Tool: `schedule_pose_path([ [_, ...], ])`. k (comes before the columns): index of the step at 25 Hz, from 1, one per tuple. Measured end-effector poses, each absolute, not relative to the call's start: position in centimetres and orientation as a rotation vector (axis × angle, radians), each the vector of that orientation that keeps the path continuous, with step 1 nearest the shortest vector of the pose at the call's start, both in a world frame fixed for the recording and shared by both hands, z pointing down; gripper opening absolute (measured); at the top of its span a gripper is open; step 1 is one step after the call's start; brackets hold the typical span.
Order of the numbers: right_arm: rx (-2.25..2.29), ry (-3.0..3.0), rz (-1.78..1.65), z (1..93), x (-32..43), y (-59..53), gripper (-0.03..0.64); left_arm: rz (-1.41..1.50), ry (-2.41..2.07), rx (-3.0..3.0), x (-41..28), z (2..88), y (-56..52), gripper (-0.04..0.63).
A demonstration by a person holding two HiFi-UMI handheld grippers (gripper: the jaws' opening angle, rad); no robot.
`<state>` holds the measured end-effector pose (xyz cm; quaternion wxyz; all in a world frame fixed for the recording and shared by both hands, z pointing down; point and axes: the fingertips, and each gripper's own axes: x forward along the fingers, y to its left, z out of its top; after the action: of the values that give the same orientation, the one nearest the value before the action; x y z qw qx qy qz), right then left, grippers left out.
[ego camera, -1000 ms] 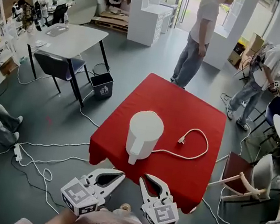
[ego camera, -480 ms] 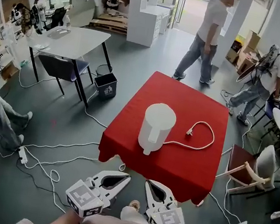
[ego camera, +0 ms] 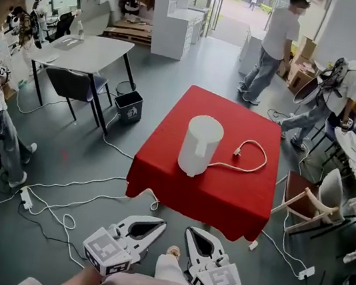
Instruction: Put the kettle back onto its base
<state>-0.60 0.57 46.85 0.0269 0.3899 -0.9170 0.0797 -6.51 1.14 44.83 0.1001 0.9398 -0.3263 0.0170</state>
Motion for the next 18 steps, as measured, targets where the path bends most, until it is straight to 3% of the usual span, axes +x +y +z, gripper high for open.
schedule_pose_path([
  [18,1.438,-2.745,0.210,45.0,1.2,13.9,0.003,0.004,-0.826,2.832,-4.5,43.2,12.3,-0.011],
])
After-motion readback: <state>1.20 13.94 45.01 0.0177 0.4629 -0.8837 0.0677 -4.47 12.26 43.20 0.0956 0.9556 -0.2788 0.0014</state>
